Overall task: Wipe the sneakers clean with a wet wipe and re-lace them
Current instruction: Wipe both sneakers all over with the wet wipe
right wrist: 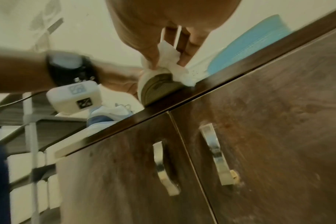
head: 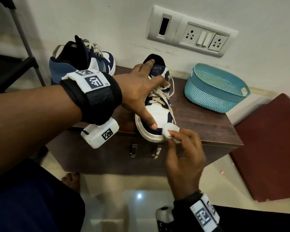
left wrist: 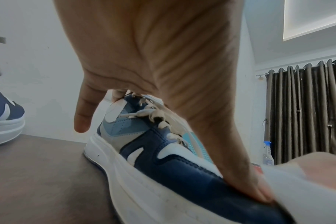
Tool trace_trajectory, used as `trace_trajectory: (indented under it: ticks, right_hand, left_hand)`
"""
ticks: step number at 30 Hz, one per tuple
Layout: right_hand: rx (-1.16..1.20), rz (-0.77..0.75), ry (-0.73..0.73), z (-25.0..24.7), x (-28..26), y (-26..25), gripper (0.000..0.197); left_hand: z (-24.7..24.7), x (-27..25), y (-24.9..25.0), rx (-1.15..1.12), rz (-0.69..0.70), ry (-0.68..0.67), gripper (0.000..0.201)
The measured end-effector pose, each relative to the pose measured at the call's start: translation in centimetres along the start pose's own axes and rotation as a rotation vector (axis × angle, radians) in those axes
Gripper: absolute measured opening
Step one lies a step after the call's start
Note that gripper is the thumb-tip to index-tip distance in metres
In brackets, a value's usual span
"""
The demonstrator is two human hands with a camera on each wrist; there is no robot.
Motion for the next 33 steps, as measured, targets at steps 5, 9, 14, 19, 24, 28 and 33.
trace_trajectory:
  ticks: [5, 9, 14, 19, 24, 28, 33]
  right_hand:
    - [-0.095, -0.113, -0.044, 0.5, -0.8, 0.4, 0.024]
    - [-0.051, -0.069, -0.004, 0.0, -0.5, 0.8, 0.021]
    - [-0.035, -0.043, -0.018, -0.2, 0.2, 1.5, 0.026]
    - [-0.058, -0.158, -0.119, 0.5, -0.5, 0.4, 0.023]
    - [0.040, -0.017, -0.057, -0.2, 0.5, 1.6, 0.022]
    - [0.015, -0.062, -0.107, 0.0, 0.2, 1.3, 0.025]
    - [-0.018, -0.125, -0.141, 0.4, 0.1, 0.6, 0.024]
  left_hand:
    - [0.0, 0.1, 0.1, 0.001, -0.001, 0.001, 0.134]
    - [0.0, 0.0, -0.1, -0.003, 0.001, 0.001, 0.135]
    - [0.1, 0.1, -0.2, -0.007, 0.002, 0.001, 0.136]
    - [0.2, 0.2, -0.1, -0.005, 0.010, 0.010, 0.136]
    - [0.2, 0.2, -0.2, -0.011, 0.002, 0.005, 0.136]
    - [0.3, 0.3, -0.3, -0.009, 0.007, 0.004, 0.137]
    - [0.3, 0.3, -0.4, -0.009, 0.005, 0.003, 0.137]
Point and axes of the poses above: each hand's wrist, its own x-axis towards the middle knuckle, its own z-axis out of the palm, y = z × x, the point moved 5 cm from there along x, towards the middle knuckle, and after that the axes turned 7 degrees about z, right-handed, at the moved point
